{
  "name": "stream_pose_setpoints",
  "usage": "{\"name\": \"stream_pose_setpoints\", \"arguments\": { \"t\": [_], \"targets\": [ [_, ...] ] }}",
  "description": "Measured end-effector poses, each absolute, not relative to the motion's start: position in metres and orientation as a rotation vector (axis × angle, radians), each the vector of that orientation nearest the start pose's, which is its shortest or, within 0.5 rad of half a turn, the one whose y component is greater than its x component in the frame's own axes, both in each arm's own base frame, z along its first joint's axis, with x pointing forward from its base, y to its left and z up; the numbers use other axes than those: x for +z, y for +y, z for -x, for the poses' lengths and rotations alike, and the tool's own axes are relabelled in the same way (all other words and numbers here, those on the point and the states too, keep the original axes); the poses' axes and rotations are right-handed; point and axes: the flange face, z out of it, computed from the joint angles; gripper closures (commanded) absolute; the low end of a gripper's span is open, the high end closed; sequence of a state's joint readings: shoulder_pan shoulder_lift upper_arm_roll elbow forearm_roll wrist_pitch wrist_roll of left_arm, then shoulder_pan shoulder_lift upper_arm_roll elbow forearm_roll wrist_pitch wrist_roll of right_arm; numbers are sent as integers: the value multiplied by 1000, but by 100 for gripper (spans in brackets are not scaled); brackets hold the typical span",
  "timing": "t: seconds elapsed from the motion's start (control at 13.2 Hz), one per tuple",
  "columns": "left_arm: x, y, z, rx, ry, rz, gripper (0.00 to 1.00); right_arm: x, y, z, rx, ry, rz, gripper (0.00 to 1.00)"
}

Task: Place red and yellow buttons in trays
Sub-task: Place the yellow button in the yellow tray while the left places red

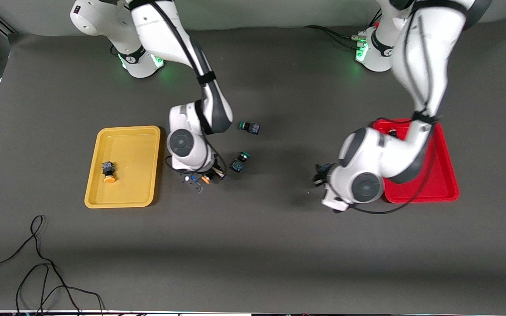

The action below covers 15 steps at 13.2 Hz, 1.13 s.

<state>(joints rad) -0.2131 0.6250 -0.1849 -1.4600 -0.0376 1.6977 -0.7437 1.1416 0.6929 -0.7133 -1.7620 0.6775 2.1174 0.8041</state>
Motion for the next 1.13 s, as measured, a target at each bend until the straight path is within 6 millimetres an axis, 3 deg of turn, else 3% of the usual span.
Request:
{"name": "stream_pose_setpoints", "arguments": {
  "t": [0.15,0.23,0.38,0.53,0.6,0.75,0.83,0.91,0.98,1.13],
  "targets": [
    [324,-179,-626,617,-423,2948,100,285,302,-572,330,930,2948,95],
    [326,-140,-627,630,-358,2954,100,305,283,-579,347,806,2992,95],
    [314,-57,-622,690,-244,2978,100,331,233,-592,320,474,3120,95],
    [288,11,-613,695,-180,3000,100,339,174,-600,319,156,3166,95],
    [271,30,-606,672,-161,3011,99,336,144,-602,337,21,3161,95],
    [235,45,-584,615,-138,3038,90,313,76,-604,367,-137,3132,95],
    [221,46,-573,599,-129,3046,71,292,53,-601,364,-180,3121,95],
    [211,46,-565,590,-120,3051,26,268,41,-597,367,-193,3107,95],
    [207,47,-561,589,-109,3055,0,243,40,-593,388,-192,3091,95],
    [208,52,-559,584,-105,3058,0,206,49,-587,439,-192,3081,92]
  ]
}}
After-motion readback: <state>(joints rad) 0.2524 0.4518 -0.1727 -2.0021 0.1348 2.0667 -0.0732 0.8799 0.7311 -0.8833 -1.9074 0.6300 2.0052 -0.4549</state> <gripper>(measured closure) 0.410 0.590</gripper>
